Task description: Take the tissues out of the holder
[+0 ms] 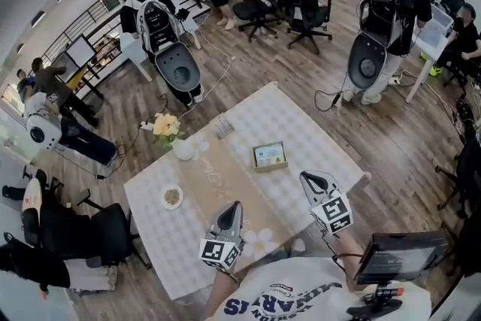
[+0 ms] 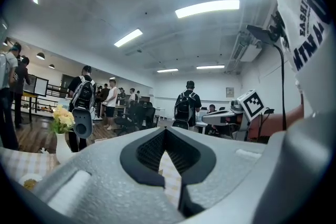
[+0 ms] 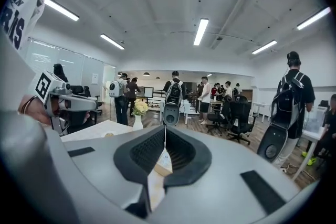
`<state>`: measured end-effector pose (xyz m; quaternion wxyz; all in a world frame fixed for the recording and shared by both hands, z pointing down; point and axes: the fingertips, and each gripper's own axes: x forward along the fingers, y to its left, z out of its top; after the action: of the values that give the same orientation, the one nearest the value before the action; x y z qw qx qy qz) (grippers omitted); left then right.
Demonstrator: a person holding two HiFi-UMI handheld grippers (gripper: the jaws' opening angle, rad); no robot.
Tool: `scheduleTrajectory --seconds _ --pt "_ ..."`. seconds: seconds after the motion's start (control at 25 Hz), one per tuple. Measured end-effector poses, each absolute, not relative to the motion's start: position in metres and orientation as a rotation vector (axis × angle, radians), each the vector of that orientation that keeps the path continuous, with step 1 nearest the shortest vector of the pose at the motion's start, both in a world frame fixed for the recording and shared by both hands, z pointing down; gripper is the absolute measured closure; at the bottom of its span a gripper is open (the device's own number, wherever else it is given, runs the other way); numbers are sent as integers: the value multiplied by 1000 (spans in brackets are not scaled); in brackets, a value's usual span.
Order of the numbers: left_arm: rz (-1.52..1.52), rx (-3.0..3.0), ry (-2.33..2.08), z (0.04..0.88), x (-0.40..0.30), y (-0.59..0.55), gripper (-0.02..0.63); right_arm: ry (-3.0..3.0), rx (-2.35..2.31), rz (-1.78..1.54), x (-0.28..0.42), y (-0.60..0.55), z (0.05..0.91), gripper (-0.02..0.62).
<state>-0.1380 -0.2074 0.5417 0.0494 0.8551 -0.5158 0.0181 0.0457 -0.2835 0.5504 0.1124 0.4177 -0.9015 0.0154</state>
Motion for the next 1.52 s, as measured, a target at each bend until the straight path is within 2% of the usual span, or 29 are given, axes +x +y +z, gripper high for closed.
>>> scheduleTrajectory --seconds 0.36,0.56,0.84,1.52 --pt "24 2569 -1632 540 -156 -200 603 -2555 1014 -73 -6 -330 562 578" --pt "22 2514 -1701 542 -174 -192 603 -2446 907 -152 -28 -353 591 518" --pt "22 2447 -1788 546 -197 -183 603 -2211 768 -325 -52 -383 651 480" --pt "45 2284 -1937 554 -236 -175 603 -1906 569 -339 -67 -463 804 395"
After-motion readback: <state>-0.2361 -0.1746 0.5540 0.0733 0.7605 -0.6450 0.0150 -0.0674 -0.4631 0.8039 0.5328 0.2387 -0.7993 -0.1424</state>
